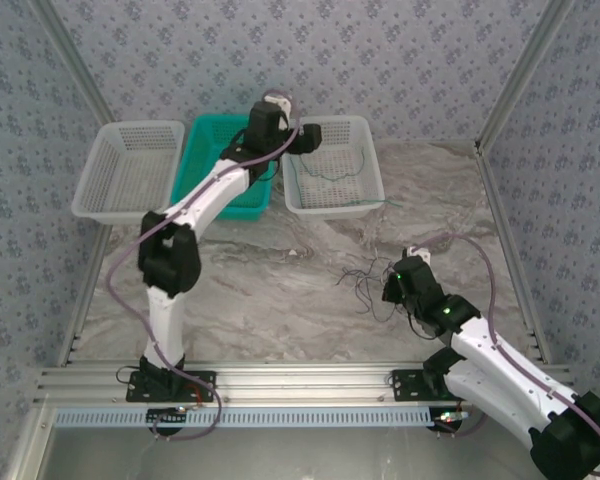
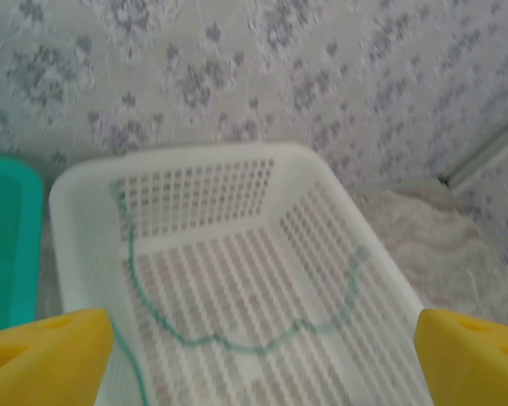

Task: Untangle the cables

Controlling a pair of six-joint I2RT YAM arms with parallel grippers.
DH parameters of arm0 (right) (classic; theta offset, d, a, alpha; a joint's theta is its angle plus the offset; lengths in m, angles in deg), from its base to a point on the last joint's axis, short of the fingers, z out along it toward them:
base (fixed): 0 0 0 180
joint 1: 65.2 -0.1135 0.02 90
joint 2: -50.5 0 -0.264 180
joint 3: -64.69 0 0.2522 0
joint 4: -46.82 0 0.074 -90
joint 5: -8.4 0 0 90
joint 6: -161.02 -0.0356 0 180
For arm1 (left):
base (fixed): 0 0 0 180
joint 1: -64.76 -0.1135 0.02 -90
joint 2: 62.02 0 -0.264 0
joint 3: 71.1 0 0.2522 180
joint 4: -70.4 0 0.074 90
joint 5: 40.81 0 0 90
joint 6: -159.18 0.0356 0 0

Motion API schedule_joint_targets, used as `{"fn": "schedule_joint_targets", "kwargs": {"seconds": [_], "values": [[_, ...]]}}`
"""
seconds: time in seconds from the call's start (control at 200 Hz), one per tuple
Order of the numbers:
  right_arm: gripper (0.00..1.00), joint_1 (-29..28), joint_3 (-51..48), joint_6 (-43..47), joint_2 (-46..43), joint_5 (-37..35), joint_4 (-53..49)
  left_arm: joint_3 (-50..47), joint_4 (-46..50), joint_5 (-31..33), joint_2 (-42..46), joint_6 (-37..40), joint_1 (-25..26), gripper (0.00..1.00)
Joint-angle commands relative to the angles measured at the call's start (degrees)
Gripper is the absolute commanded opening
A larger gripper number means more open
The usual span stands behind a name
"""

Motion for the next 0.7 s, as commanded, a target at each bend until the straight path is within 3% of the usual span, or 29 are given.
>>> {"fn": "schedule_joint_targets", "kwargs": {"seconds": [0.0, 0.105, 0.235, 0.475, 0.59, 0.695], "values": [[0.03, -0.6, 1.1, -0.3, -0.3, 0.7, 0.0, -12.7, -13.0, -3.4, 16.6, 1.2, -0.1, 0.92], [0.03, -1.0, 1.3, 1.3, -0.4, 4.6, 1.7, -26.3, -15.9, -6.7, 29.4, 3.2, 1.8, 0.93], [0.02, -2.1, 1.3, 3.2, -0.3, 9.9, 5.3, -37.5, -10.8, -9.6, 41.7, 6.6, 5.9, 0.92], [0.0, -4.9, 3.7, 8.7, 3.9, 23.2, 15.2, -53.5, -2.9, -11.1, 56.4, 1.8, 10.3, 0.87], [0.0, -8.2, 6.9, 10.9, 9.2, 21.7, 15.9, -59.2, 0.0, -12.3, 60.4, -0.4, 10.6, 0.86], [0.0, -9.8, 9.9, 11.4, 15.2, 18.8, 15.6, -65.2, -3.3, -13.5, 62.2, -9.5, 12.0, 0.85]]}}
